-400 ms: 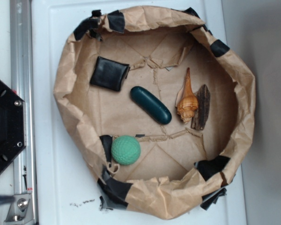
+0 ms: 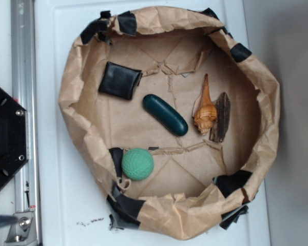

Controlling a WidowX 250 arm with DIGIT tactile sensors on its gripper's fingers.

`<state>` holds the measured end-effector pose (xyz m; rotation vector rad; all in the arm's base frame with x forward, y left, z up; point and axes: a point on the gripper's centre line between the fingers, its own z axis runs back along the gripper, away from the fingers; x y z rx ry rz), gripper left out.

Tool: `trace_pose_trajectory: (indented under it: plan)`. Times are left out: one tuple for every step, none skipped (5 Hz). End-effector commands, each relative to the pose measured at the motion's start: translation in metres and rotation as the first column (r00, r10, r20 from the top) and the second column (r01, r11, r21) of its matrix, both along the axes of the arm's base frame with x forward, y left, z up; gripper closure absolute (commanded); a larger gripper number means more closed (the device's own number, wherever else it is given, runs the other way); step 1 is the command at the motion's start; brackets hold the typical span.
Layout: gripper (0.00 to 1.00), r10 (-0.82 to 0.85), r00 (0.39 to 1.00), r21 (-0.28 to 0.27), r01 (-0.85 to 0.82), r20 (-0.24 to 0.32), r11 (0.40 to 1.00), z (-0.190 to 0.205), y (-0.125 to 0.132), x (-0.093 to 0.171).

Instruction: Grab the green ball.

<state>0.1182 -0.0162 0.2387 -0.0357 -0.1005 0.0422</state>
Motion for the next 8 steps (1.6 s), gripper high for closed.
trace_pose_trajectory:
  plan:
    - [0.00, 0.222, 0.972, -0.083, -0.229, -0.081, 0.970, -0.035, -0.005, 0.088]
    - [0.00, 0.328, 0.938, -0.114, -0.340, -0.112, 0.933, -0.086, -0.002, 0.118]
    - [0.00, 0.399, 0.909, -0.093, -0.411, -0.120, 0.907, -0.135, 0.001, 0.134]
    - [0.00, 0.376, 0.898, -0.111, -0.407, -0.227, 0.907, -0.172, -0.019, 0.115]
    - [0.00, 0.274, 0.918, -0.183, -0.333, -0.287, 0.925, -0.184, -0.060, 0.090]
    - [0.00, 0.202, 0.947, -0.198, -0.254, -0.251, 0.947, -0.187, -0.085, 0.085]
    - [0.00, 0.153, 0.975, -0.152, -0.177, -0.159, 0.972, -0.186, -0.079, 0.101]
    - [1.00, 0.157, 0.982, -0.134, -0.171, -0.104, 0.976, -0.187, -0.063, 0.121]
